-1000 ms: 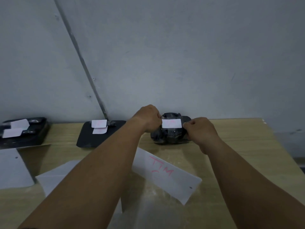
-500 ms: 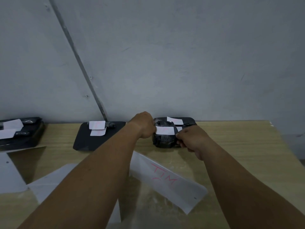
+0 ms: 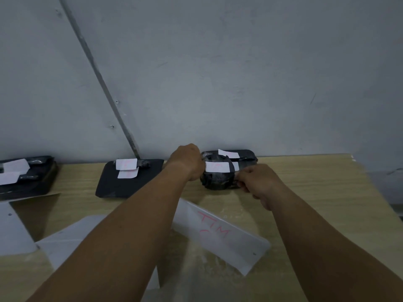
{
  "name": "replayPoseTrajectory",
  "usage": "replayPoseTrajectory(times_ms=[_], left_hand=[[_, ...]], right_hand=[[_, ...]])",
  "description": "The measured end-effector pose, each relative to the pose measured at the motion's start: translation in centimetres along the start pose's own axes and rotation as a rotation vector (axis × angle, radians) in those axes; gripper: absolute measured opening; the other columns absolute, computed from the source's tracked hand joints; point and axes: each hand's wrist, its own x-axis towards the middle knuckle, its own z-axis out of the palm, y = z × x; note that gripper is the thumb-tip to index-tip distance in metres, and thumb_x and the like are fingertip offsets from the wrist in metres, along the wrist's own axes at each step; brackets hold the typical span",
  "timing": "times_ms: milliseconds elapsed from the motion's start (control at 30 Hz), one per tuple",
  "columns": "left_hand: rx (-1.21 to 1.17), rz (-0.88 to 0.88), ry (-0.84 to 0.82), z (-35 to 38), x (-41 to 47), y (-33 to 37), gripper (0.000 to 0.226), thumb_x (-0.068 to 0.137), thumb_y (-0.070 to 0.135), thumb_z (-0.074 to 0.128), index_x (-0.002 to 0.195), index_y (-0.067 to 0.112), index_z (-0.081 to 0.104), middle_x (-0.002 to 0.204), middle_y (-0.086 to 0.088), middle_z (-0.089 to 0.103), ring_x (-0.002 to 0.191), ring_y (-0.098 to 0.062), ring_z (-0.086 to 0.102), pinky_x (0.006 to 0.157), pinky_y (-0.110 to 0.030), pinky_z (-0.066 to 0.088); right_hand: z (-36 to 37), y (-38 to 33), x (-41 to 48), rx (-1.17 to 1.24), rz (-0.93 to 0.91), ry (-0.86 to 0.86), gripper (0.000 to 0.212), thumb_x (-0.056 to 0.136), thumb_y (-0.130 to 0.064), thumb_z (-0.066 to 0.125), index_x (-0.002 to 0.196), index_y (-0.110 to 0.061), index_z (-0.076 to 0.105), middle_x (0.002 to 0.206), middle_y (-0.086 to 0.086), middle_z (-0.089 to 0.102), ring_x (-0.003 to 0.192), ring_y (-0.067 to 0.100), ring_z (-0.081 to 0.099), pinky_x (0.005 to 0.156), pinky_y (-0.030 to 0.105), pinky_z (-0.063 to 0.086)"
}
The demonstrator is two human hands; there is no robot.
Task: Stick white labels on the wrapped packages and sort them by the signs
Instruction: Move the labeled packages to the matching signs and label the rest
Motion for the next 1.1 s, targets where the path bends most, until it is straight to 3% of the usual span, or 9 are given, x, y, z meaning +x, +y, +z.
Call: replayPoseTrajectory(times_ms=[100,233,400,500,600,700,867,933,1100], left_hand=[[0.132,0.038,0.164,-0.6,-1.8,2.2,0.01,0.096,0.019,0.055,0.089,0.014,0.049,0.106,-0.008,0.062,0.078,-0.02,0.051,0.065,-0.031,0.04],[0.136,0.285,0.4,-0.5,-5.1,7.9,0.015,0.098,0.024,0.05,0.105,0.014,0.058,0.105,-0.009,0.06,0.088,-0.028,0.057,0.067,-0.033,0.038],[-0.149,0.742,0.609,3.0,-10.3,14.9,0.018,0.098,0.022,0.051,0.094,0.01,0.064,0.088,-0.008,0.065,0.077,-0.031,0.06,0.064,-0.042,0.048],[-0.24,0.931,0.558,7.0,-13.3,17.3,0.016,0.097,0.019,0.054,0.093,0.01,0.066,0.086,-0.008,0.065,0.075,-0.031,0.06,0.062,-0.044,0.048],[-0.238,1.002,0.433,11.2,-15.4,18.1,0.017,0.098,0.021,0.052,0.093,0.012,0.066,0.086,-0.007,0.064,0.075,-0.03,0.059,0.062,-0.043,0.048],[-0.195,1.018,0.318,14.2,-16.7,17.9,0.019,0.099,0.023,0.051,0.094,0.013,0.065,0.088,-0.007,0.064,0.078,-0.03,0.059,0.064,-0.043,0.048],[-0.125,0.988,0.237,16.5,-16.7,18.2,0.018,0.098,0.028,0.051,0.095,0.016,0.065,0.093,-0.005,0.066,0.085,-0.03,0.06,0.069,-0.041,0.047],[-0.104,0.937,0.199,17.4,-16.3,19.0,0.018,0.097,0.03,0.052,0.099,0.018,0.065,0.096,-0.004,0.066,0.089,-0.029,0.061,0.07,-0.037,0.045],[-0.038,0.79,0.022,20.1,-14.8,21.8,0.031,0.097,0.036,0.052,0.123,0.021,0.058,0.117,-0.006,0.062,0.107,-0.028,0.058,0.078,-0.033,0.043]], right_hand=[[-1.4,0.4,-1.3,0.016,-0.017,0.057,0.024,0.084,-0.029,0.063,0.072,-0.011,0.072,0.069,0.003,0.068,0.058,0.017,0.053,0.052,0.026,0.035],[-4.6,1.7,-3.9,0.019,-0.041,0.248,0.028,0.087,-0.04,0.061,0.069,-0.019,0.069,0.072,-0.001,0.069,0.067,0.02,0.06,0.064,0.034,0.049],[-9.3,5.8,-9.2,-0.125,-0.072,0.567,0.038,0.093,-0.044,0.05,0.065,-0.02,0.057,0.066,-0.005,0.06,0.065,0.013,0.054,0.051,0.024,0.033],[-11.0,9.8,-13.4,-0.182,-0.009,0.742,0.038,0.094,-0.043,0.048,0.064,-0.021,0.052,0.063,-0.006,0.053,0.06,0.009,0.047,0.049,0.026,0.028],[-11.1,14.5,-17.4,-0.182,0.101,0.825,0.034,0.094,-0.043,0.049,0.069,-0.021,0.055,0.067,-0.003,0.056,0.062,0.012,0.05,0.049,0.027,0.033],[-10.6,17.9,-20.1,-0.161,0.223,0.842,0.03,0.094,-0.042,0.049,0.07,-0.024,0.054,0.07,-0.003,0.056,0.063,0.011,0.05,0.049,0.025,0.034],[-10.2,20.6,-22.3,-0.119,0.325,0.841,0.025,0.09,-0.045,0.05,0.078,-0.025,0.059,0.078,-0.003,0.063,0.068,0.015,0.057,0.058,0.03,0.047],[-10.4,21.5,-22.8,-0.175,0.352,0.821,0.024,0.089,-0.049,0.053,0.091,-0.027,0.062,0.088,-0.004,0.063,0.075,0.015,0.058,0.063,0.031,0.047],[-10.7,23.6,-22.9,-0.359,0.475,0.683,0.068,0.077,-0.065,0.061,0.127,-0.023,0.047,0.12,0.005,0.05,0.109,0.025,0.048,0.083,0.039,0.048]])
